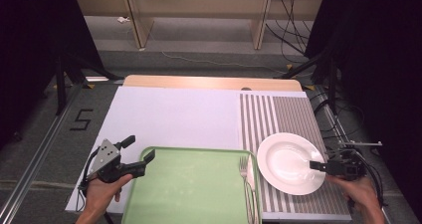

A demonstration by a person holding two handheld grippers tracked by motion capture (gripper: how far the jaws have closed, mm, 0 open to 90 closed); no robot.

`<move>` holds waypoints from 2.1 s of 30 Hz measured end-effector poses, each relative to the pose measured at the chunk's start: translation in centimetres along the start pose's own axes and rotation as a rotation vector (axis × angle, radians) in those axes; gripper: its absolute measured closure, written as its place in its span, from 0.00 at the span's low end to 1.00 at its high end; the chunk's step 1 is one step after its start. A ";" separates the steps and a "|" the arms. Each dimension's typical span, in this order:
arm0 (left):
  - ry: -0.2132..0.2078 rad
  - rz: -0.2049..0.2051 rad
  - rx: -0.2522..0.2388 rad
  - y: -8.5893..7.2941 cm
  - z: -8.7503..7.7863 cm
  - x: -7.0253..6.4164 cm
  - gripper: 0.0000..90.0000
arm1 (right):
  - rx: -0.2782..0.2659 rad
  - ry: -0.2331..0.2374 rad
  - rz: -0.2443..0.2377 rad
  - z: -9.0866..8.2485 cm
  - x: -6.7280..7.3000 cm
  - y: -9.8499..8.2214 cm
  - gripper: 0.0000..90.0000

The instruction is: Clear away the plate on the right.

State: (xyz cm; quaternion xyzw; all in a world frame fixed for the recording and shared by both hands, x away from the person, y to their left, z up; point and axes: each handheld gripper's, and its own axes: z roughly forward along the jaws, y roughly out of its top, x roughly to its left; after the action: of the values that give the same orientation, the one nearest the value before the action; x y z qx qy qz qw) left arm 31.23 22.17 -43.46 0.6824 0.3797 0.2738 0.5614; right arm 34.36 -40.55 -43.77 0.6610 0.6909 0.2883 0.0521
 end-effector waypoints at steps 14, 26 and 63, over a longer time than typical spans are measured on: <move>0.000 0.001 0.002 0.0 0.0 0.0 0.18 | 0.031 0.087 0.034 0.8 -1.3 -0.5 0.29; 0.002 -0.001 0.003 0.0 0.0 0.0 0.18 | 0.073 0.175 0.090 1.6 -1.7 -0.7 0.39; -0.003 0.002 0.008 -0.1 0.2 0.0 0.18 | 0.071 0.359 0.282 2.7 -4.3 -1.5 0.78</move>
State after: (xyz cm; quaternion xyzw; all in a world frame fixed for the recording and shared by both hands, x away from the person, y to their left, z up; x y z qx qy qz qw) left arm 31.32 22.06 -43.56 0.6856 0.3793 0.2719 0.5587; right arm 34.75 -43.61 -48.05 0.6904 0.5996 0.3812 -0.1360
